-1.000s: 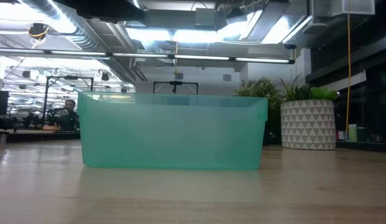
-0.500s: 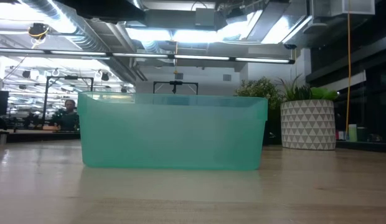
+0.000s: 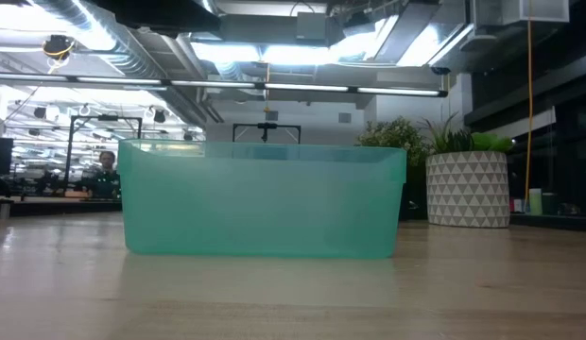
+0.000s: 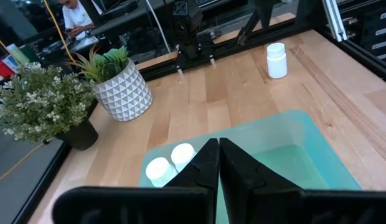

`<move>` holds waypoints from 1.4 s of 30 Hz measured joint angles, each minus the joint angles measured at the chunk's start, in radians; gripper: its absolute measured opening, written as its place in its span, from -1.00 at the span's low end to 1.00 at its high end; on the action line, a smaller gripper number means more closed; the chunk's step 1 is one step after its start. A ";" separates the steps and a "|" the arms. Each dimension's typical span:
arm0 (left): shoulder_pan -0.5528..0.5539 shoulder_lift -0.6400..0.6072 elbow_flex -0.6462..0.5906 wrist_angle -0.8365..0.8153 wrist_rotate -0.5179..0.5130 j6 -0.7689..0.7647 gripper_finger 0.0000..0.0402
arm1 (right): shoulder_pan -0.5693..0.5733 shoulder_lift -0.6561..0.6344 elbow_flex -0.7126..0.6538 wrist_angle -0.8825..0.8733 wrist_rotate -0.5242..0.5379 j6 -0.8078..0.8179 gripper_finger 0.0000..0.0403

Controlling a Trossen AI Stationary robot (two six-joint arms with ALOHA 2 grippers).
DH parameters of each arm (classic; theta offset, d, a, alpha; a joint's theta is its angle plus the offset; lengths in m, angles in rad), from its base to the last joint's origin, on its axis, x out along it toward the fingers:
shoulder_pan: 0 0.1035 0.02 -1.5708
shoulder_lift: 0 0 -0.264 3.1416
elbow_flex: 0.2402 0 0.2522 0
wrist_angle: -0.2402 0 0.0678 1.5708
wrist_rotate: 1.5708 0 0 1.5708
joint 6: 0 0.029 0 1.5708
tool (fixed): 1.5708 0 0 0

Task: Pick and place pill bottles into a basket
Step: Put the white pill bottle into the green bin

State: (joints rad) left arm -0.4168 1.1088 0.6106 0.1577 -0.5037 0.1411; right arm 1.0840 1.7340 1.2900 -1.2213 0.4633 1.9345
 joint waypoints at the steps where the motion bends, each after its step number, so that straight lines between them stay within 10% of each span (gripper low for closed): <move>1: 0.000 0.000 0.000 0.000 0.000 0.000 -0.96 | 0.003 0.000 -0.017 0.000 -0.001 0.020 0.59; 27: 0.000 0.000 0.000 -0.005 0.000 -0.026 -0.99 | -0.016 0.001 -0.192 0.163 -0.003 0.049 0.57; 42: 0.000 0.000 0.000 -0.005 0.000 -0.026 -0.99 | -0.022 0.001 -0.205 0.179 -0.013 0.043 -0.18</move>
State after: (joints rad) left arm -0.4171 1.1088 0.6105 0.1524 -0.5034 0.1154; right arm 1.0622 1.7348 1.0855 -1.0421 0.4502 1.9778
